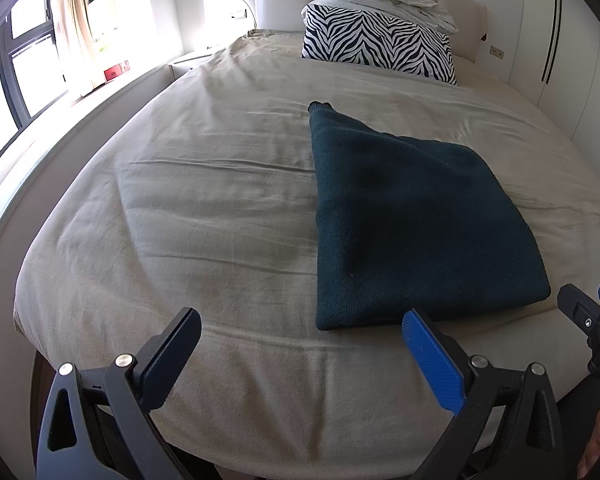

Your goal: Fold small clothes

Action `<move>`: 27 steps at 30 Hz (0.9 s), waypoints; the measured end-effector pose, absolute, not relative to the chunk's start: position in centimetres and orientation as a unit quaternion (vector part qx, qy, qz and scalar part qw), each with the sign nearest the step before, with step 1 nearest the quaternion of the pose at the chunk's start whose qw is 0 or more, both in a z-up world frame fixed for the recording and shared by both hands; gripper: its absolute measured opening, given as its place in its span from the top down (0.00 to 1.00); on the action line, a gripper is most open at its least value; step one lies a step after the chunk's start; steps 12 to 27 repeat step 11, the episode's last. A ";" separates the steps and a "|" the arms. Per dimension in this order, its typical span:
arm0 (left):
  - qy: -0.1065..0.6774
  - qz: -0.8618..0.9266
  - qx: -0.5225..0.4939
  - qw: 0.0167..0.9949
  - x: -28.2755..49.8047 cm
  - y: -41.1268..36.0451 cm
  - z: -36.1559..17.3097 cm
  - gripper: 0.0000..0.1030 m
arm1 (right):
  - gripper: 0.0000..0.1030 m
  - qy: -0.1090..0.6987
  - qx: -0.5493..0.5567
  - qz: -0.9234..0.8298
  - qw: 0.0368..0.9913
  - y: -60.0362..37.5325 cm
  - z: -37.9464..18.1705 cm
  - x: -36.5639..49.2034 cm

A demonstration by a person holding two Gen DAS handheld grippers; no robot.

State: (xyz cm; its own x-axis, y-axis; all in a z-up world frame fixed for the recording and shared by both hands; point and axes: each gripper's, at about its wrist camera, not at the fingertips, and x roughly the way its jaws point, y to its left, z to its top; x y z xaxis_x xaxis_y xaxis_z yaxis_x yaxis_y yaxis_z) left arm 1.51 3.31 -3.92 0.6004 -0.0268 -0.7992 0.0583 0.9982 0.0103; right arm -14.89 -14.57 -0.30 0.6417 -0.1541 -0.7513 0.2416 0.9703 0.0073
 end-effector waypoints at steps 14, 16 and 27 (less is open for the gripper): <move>0.448 -0.019 0.018 0.894 1.7 3.5 -4.2 0.00 | 0.00 0.413 0.057 -0.109 0.902 -14.8 -0.5 -14.9; 0.448 -0.019 0.018 0.894 1.7 3.5 -4.2 0.00 | 0.00 0.413 0.057 -0.109 0.902 -14.8 -0.5 -14.9; 0.448 -0.019 0.018 0.894 1.7 3.5 -4.2 0.00 | 0.00 0.413 0.057 -0.109 0.902 -14.8 -0.5 -14.9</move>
